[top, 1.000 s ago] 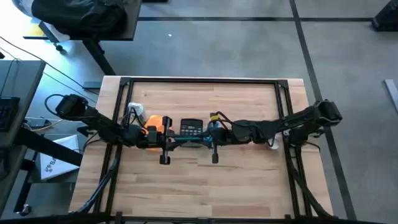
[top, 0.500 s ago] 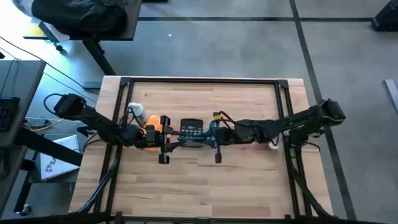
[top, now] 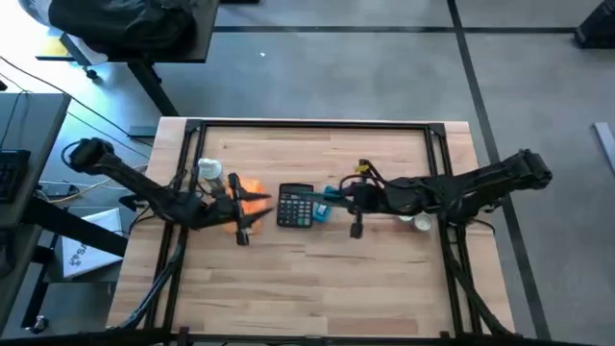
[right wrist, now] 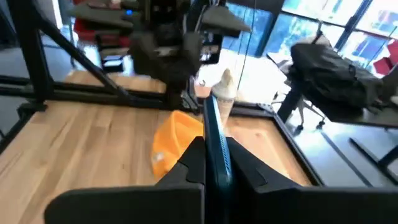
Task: Apply microfiber cloth
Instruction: Wipe the tablet with the orange microfiber cloth
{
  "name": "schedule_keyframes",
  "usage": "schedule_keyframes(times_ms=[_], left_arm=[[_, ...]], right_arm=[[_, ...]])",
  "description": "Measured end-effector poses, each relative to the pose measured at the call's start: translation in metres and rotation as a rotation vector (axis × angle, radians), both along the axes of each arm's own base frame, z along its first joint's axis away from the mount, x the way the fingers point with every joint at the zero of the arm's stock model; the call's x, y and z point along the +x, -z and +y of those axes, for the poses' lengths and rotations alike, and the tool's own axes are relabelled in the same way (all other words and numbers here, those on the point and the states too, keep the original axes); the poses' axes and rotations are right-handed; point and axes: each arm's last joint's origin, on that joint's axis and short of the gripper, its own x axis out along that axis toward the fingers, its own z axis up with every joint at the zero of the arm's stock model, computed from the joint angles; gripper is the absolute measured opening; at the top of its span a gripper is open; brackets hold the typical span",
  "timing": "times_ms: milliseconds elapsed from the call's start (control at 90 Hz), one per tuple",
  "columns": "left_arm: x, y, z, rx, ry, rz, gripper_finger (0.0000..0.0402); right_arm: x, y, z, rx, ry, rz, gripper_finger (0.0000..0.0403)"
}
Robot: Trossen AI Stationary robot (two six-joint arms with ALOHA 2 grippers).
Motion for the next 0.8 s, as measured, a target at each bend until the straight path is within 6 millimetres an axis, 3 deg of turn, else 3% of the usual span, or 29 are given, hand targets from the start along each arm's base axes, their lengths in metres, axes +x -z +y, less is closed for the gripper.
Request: schedule_keyframes(times_ms=[167,322,800], left_arm=[[-0.020,-0.013,0.014,-0.027,-0.199,-0.020,0.0138],[-0.028,-0.025,0.019,0.017,-0.256,0.046,0.0138],[-0.054,-0.070,0.055,-0.169,-0.147,0.511,0.0138]], right_arm=[[-0.001,0.003,0.000,-0.002,0.004,0.026,0.0000],[0.002,0.006,-0.001,-0.004,0.010,0.045,0.0000],[0.002,0.006,-0.002,0.006,0.022,0.042,0.0000]])
